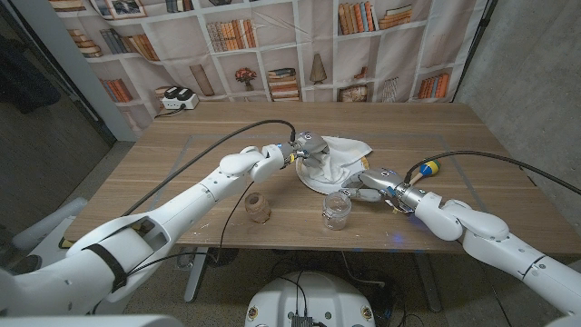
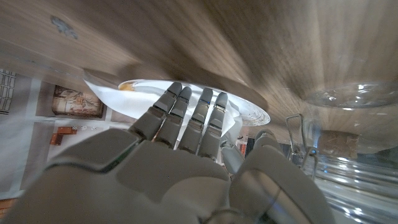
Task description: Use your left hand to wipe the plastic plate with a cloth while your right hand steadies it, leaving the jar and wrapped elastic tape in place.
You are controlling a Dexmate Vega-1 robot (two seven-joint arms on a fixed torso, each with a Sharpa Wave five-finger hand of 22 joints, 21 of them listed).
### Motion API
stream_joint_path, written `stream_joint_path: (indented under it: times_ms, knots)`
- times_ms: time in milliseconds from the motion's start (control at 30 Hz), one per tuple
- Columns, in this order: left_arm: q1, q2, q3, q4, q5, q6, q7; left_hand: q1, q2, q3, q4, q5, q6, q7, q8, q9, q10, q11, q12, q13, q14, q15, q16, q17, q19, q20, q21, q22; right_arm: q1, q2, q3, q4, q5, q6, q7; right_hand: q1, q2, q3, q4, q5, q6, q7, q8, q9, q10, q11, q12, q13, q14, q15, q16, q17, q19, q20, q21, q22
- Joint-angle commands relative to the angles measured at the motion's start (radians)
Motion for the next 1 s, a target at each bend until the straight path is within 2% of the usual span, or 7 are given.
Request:
stream_joint_path:
  times_ms: [33,267,467,700,833,1000]
  knots:
    - [0.007,0.003,-0.002,-0.031,-0.025,-0.040,0.001,0.000,-0.005,0.013,0.010,0.005,0.025,0.015,0.003,0.001,0.010,-0.015,0.002,0.002,-0.006,-0.054,-0.003,0.001,-0.003,-0.027,0.004,0.003,0.014,0.010,-0.009,0.010,-0.004,0.005,0.001,0.000,0.010,0.006,0.000,-0.005,0.007,-0.002,-0.003,0.004,0.012,0.004,-0.002,0.001,0.011,-0.099,-0.001,0.002,0.012,-0.074,-0.002,0.005]
    - [0.004,-0.026,0.005,-0.005,-0.036,-0.058,0.037,0.001,-0.005,0.014,0.010,0.005,0.023,0.017,0.001,0.001,0.011,-0.018,0.004,0.003,-0.001,-0.055,-0.001,0.000,-0.002,-0.028,0.007,0.003,0.018,0.011,-0.011,0.009,-0.005,0.006,0.003,0.000,0.010,0.007,0.000,-0.006,0.008,-0.002,-0.003,0.004,0.013,-0.001,-0.003,0.001,0.011,-0.100,-0.001,0.002,0.012,-0.074,-0.003,0.005]
    - [-0.012,-0.065,0.027,0.056,-0.018,-0.056,0.069,0.000,-0.005,0.015,0.011,0.004,0.026,0.018,0.001,0.000,0.014,-0.020,0.005,0.001,0.003,-0.055,0.000,-0.001,-0.002,-0.028,0.010,0.003,0.023,0.013,-0.013,0.008,-0.004,0.010,0.005,0.000,0.010,0.007,0.000,-0.006,0.010,-0.002,-0.003,0.004,0.013,-0.002,-0.004,0.001,0.011,-0.099,-0.001,0.002,0.012,-0.074,-0.003,0.005]
    - [-0.046,-0.110,0.072,0.152,0.066,-0.023,0.153,-0.002,-0.008,0.015,0.011,0.004,0.032,0.020,0.002,0.000,0.019,-0.023,0.007,0.000,0.007,-0.055,0.001,-0.001,-0.002,-0.028,0.013,0.003,0.024,0.016,-0.013,0.010,-0.001,0.012,0.004,-0.001,0.010,0.008,0.000,-0.007,0.012,-0.003,-0.003,0.004,0.017,0.000,-0.004,0.001,0.011,-0.099,-0.001,0.002,0.013,-0.074,-0.003,0.005]
    - [-0.082,-0.148,0.105,0.244,0.127,0.010,0.220,-0.003,-0.010,0.015,0.011,0.003,0.038,0.016,0.003,-0.001,0.025,-0.025,0.007,-0.004,0.010,-0.056,0.002,-0.002,-0.002,-0.028,0.014,0.003,0.021,0.018,-0.012,0.011,0.002,0.009,0.004,-0.001,0.010,0.009,0.000,-0.007,0.012,-0.003,-0.003,0.004,0.018,-0.002,-0.004,0.001,0.012,-0.099,-0.001,0.002,0.013,-0.074,-0.003,0.005]
    - [-0.107,-0.170,0.113,0.307,0.147,0.033,0.255,-0.005,-0.012,0.015,0.012,0.003,0.045,0.009,0.004,-0.002,0.029,-0.024,0.006,-0.009,0.014,-0.057,0.003,-0.002,-0.001,-0.030,0.016,0.003,0.016,0.018,-0.010,0.012,0.004,0.009,-0.002,-0.001,0.010,0.009,0.000,-0.008,0.013,-0.004,-0.003,0.004,0.018,-0.003,-0.004,0.001,0.012,-0.099,-0.001,0.002,0.014,-0.074,-0.003,0.005]
